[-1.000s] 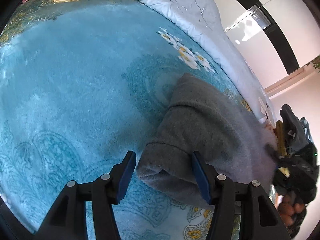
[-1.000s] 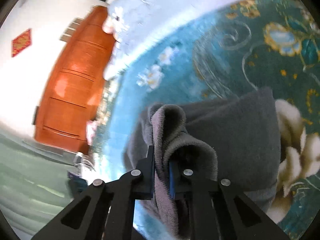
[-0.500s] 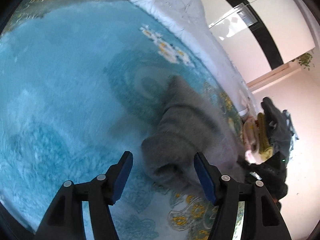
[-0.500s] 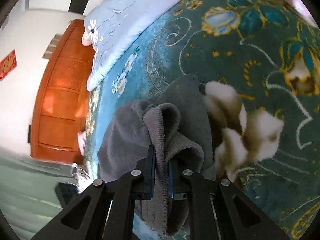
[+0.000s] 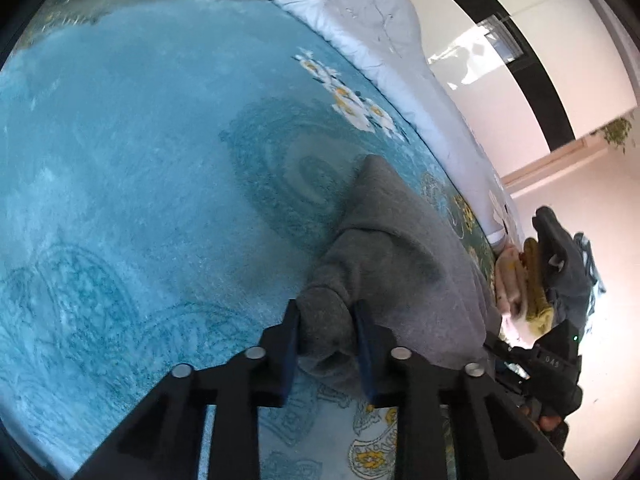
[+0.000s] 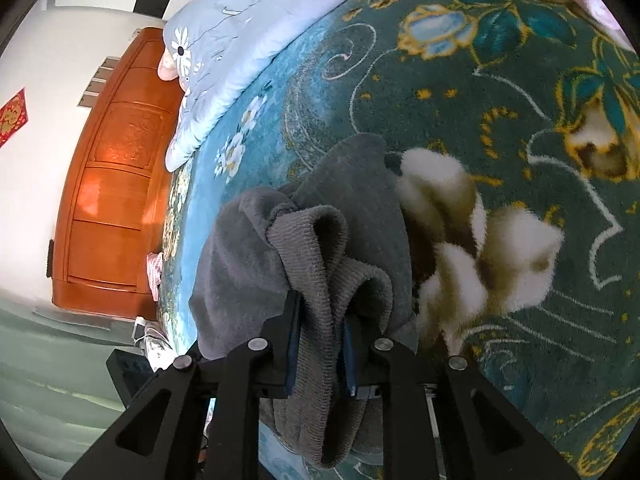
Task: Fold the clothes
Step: 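Grasp the folded grey bundle with both grippers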
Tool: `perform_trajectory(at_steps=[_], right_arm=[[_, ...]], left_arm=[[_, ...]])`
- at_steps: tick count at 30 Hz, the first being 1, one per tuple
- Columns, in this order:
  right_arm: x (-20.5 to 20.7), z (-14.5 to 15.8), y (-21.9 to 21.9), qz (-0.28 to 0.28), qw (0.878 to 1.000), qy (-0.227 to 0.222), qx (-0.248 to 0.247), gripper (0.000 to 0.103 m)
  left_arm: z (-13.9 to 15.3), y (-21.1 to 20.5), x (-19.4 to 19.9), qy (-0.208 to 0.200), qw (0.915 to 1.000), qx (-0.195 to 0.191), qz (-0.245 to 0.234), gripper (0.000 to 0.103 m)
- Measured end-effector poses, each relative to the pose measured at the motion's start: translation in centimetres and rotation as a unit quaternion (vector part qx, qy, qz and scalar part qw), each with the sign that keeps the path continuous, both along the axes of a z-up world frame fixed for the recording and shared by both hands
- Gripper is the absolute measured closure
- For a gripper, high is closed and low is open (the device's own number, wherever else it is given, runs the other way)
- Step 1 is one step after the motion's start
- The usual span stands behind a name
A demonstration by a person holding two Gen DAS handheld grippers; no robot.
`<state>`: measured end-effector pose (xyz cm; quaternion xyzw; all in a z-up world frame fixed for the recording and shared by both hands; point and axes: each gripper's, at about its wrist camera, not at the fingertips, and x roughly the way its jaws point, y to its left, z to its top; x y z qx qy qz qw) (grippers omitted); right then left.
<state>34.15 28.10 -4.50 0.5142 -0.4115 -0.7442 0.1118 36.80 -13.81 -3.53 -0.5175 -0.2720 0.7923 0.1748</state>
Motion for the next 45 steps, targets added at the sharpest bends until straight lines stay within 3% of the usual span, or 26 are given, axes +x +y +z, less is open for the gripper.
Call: perform_trajectory(at_steps=[6, 13, 15, 17, 18, 21, 23, 27, 32, 37, 42, 45], right_arm=[[0.0, -0.2, 0.0, 0.003, 1.0, -0.003, 0.002, 0.083], [0.2, 1.6, 0.0, 0.021, 0.999, 0.012, 0.048, 0.076], [0.6, 2.1, 0.3, 0.024, 0.998, 0.024, 0.06, 0.072], [1.1, 2.5, 0.8, 0.027, 0.997, 0.037, 0.068, 0.046], [1.3, 2.5, 1.0, 0.028, 0.997, 0.039, 0.069, 0.043], [2.2, 1.6, 1.7, 0.026, 0.998, 0.034, 0.045, 0.041], [2.6, 1.1, 1.7, 0.023, 0.999, 0.034, 0.032, 0.032], [3.0, -0.1, 1.3, 0.022, 0.999, 0.027, 0.006, 0.032], [3.2, -1.4, 0.7, 0.014, 0.999, 0.02, -0.03, 0.031], [3.6, -1.6, 0.7, 0.011, 0.999, 0.034, -0.034, 0.031], [3.3, -1.8, 0.7, 0.002, 0.999, 0.027, -0.043, 0.031], [3.0, -2.0, 0.9, -0.005, 0.998, 0.022, -0.054, 0.031]], left_arm=[[-1.3, -0.8, 0.3, -0.011, 0.9996, 0.025, 0.005, 0.079], [-0.2, -1.3, -0.3, -0.001, 0.9985, 0.054, -0.009, 0.069], [0.5, -1.5, -0.6, 0.01, 0.9983, 0.054, -0.016, 0.058], [1.2, -1.6, -1.2, 0.026, 0.998, 0.054, -0.022, 0.039], [1.4, -1.5, -1.7, 0.028, 0.998, 0.05, -0.026, 0.028], [1.4, -0.7, -3.7, 0.018, 0.9982, 0.035, -0.045, 0.021], [1.0, 0.1, -5.0, 0.004, 0.9978, 0.026, -0.061, 0.019], [-0.2, 2.3, -7.0, -0.029, 0.9935, 0.026, -0.107, 0.019], [-1.2, 4.6, -7.4, -0.029, 0.9869, 0.009, -0.159, 0.018], [-2.0, 4.4, -7.0, -0.022, 0.9789, 0.048, -0.197, 0.0], [-1.7, 4.9, -6.9, -0.013, 0.9767, 0.033, -0.212, 0.0], [-1.6, 4.7, -7.1, -0.017, 0.9782, 0.047, -0.201, 0.001]])
